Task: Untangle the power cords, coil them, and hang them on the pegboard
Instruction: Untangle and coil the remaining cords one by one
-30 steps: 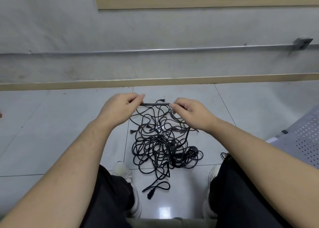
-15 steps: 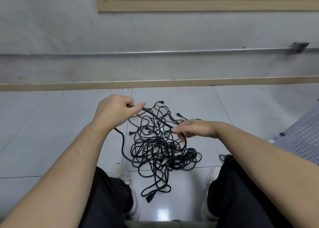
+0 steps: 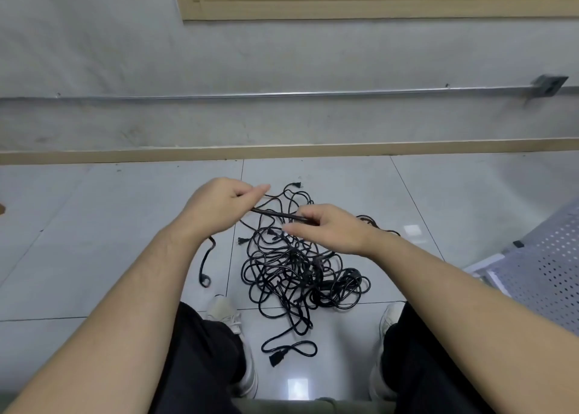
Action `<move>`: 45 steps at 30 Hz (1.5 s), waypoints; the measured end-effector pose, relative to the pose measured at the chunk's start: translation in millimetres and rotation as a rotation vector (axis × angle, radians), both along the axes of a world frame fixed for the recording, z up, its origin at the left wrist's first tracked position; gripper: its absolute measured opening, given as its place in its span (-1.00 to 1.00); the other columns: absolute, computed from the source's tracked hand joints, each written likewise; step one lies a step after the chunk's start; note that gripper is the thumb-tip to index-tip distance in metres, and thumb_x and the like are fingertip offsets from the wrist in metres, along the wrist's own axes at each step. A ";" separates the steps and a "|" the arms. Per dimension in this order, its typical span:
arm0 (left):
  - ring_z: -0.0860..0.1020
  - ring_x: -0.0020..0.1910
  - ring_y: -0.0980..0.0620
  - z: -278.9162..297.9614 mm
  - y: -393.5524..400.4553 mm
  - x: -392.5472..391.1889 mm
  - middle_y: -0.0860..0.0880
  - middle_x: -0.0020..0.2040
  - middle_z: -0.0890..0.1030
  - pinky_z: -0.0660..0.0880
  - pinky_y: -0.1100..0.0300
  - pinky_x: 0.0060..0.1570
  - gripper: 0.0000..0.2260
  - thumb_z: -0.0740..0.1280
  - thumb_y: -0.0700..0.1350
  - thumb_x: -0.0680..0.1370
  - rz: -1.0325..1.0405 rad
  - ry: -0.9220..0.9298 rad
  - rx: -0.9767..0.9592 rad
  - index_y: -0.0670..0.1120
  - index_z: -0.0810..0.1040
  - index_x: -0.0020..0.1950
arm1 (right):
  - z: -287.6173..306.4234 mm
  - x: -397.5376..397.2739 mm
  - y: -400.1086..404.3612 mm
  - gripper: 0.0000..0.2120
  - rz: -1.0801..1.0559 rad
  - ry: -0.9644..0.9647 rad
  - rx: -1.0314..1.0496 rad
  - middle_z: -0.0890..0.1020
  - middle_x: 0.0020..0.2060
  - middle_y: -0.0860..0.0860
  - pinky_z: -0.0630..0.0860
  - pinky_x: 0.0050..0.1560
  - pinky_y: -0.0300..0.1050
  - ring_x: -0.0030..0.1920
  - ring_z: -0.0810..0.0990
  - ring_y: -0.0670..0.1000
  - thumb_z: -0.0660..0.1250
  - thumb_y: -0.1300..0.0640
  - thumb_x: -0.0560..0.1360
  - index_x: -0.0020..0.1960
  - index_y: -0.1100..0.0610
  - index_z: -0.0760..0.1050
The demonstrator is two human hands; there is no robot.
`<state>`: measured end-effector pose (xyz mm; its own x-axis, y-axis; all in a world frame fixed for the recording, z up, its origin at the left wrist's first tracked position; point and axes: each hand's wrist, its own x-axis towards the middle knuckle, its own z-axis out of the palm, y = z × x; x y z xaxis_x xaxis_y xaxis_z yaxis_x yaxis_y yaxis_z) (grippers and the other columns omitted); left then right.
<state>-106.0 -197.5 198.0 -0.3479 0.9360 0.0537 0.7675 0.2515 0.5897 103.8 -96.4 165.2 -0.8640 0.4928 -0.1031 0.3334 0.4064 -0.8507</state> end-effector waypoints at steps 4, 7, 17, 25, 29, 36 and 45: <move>0.36 -0.37 -0.17 -1.6 -2.8 -17.4 -0.20 -0.38 0.36 0.26 0.08 -0.33 -0.45 0.27 0.17 0.64 0.161 0.155 0.036 -0.18 0.31 -0.39 | -4.7 10.9 11.6 -0.50 0.165 -0.362 -0.115 0.74 -0.14 -0.03 0.48 0.29 0.08 -0.05 0.62 -0.02 0.28 -0.34 0.55 -0.09 0.14 0.52; 0.33 -0.41 -0.11 -2.1 -4.3 -23.0 -0.10 -0.46 0.31 0.22 0.10 -0.37 -0.45 0.27 0.15 0.64 0.209 0.237 -0.001 -0.15 0.28 -0.43 | -11.0 13.4 21.6 -0.51 0.165 -0.411 -0.185 0.73 -0.06 -0.02 0.37 0.45 0.10 0.01 0.60 -0.09 0.18 -0.27 0.64 -0.04 0.16 0.56; 0.49 -0.38 0.05 -0.8 -12.5 -20.8 -0.02 -0.43 0.53 0.39 0.15 -0.22 -0.52 0.18 0.36 0.61 0.026 -0.137 -0.077 0.04 0.67 -0.19 | 4.9 -0.7 8.6 -0.59 -0.165 0.002 0.200 0.36 -0.41 -0.09 0.39 -0.25 -0.17 -0.41 0.35 -0.16 0.19 -0.09 0.69 -0.28 0.06 0.28; 0.28 -0.45 0.12 -3.8 -14.4 -16.7 0.04 -0.38 0.37 0.24 0.15 -0.37 -0.55 0.25 0.22 0.62 -0.102 -0.191 -0.023 -0.07 0.41 -0.30 | 25.9 -15.5 0.4 -0.54 -0.121 0.102 -0.056 0.53 -0.42 0.01 0.39 -0.24 -0.11 -0.39 0.44 -0.02 0.20 -0.21 0.65 -0.27 0.09 0.44; 0.29 -0.44 0.08 -11.8 -18.9 -29.0 -0.05 -0.36 0.40 0.26 0.13 -0.35 -0.51 0.25 0.21 0.65 -0.004 -0.169 -0.014 -0.17 0.45 -0.26 | 7.3 6.1 11.7 -0.58 0.111 -0.238 -0.117 0.74 -0.14 -0.04 0.34 -0.08 -0.21 -0.34 0.47 -0.26 0.21 -0.27 0.62 -0.14 0.07 0.49; 0.49 -0.39 0.00 -15.1 -15.7 -30.1 0.03 -0.18 0.63 0.47 0.10 -0.35 -0.76 0.38 0.12 0.61 0.018 -0.357 -0.076 0.16 0.56 0.27 | -3.5 10.5 27.0 -0.59 -0.105 -0.081 0.095 0.41 -0.39 -0.01 0.39 -0.21 -0.08 -0.38 0.36 0.00 0.20 -0.23 0.64 -0.13 0.05 0.58; 0.45 -0.27 0.13 -17.6 -1.1 11.4 0.16 -0.07 0.58 0.50 0.03 -0.20 -0.67 0.49 0.27 0.43 -0.333 -0.313 -0.100 0.30 0.61 0.18 | 31.1 11.6 -0.4 -0.63 0.043 -0.066 0.237 0.43 -0.55 -0.23 0.31 -0.36 -0.36 -0.46 0.43 -0.19 0.24 -0.05 0.67 -0.13 0.18 0.60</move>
